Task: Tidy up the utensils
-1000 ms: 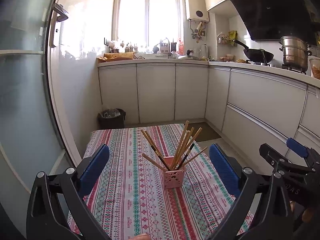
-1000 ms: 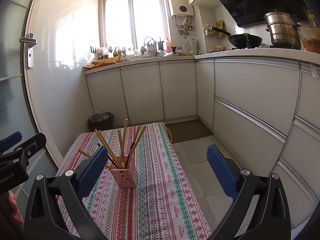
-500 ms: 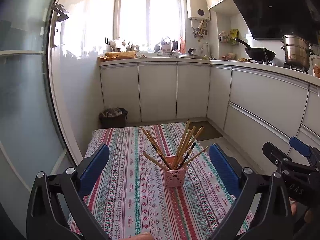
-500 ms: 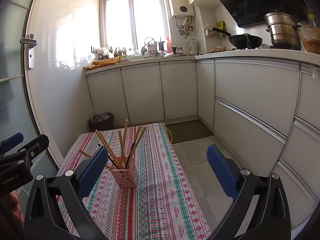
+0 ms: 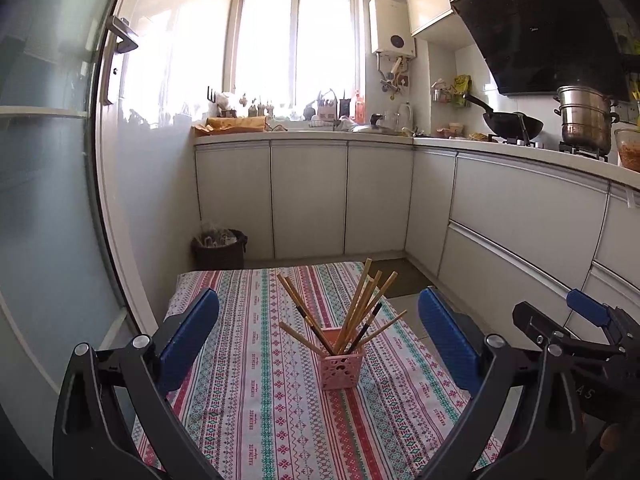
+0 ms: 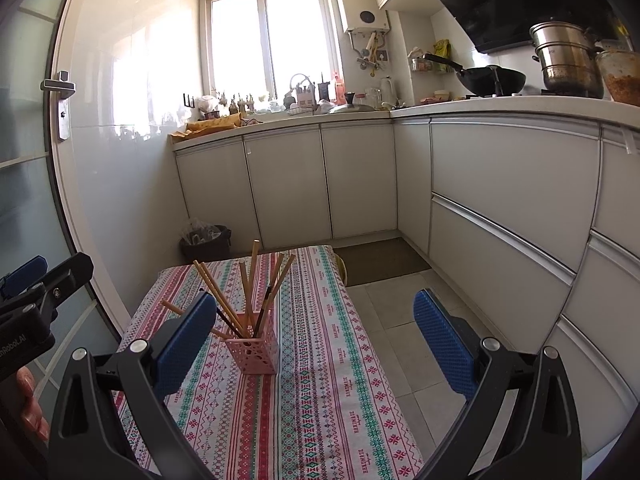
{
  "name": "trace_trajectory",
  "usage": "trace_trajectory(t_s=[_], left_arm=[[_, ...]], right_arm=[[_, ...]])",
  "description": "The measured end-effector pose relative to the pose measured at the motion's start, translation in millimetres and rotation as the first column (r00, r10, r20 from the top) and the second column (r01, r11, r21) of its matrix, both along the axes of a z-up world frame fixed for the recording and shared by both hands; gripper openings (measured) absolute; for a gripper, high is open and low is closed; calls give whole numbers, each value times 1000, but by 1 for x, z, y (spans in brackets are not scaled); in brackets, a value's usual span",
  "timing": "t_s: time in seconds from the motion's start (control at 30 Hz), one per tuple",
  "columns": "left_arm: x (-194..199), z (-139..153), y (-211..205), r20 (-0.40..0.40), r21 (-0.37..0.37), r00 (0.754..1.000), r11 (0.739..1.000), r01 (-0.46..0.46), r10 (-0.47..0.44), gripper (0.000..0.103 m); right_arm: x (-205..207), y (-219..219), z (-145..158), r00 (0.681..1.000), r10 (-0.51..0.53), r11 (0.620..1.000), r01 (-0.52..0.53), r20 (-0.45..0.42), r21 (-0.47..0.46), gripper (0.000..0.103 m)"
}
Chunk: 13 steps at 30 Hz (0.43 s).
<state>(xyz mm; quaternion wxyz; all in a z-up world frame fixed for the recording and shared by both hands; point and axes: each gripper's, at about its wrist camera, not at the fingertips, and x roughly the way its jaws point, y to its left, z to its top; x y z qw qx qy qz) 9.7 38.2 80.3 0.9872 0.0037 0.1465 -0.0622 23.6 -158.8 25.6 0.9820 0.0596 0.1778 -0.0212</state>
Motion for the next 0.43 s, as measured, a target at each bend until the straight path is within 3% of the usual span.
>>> trace_trajectory(t_s=[0.2,0.43], left_arm=[[-6,1,0,52,4,999,1000,8,-8,95],[9,-8,-1,-46,26,999,1000,-16,17,96]], right_arm=[[-3,-2,2,1000,-8,1000,8,10,5,96],[-4,-2,2,1000,-1,1000,1,17,6,96]])
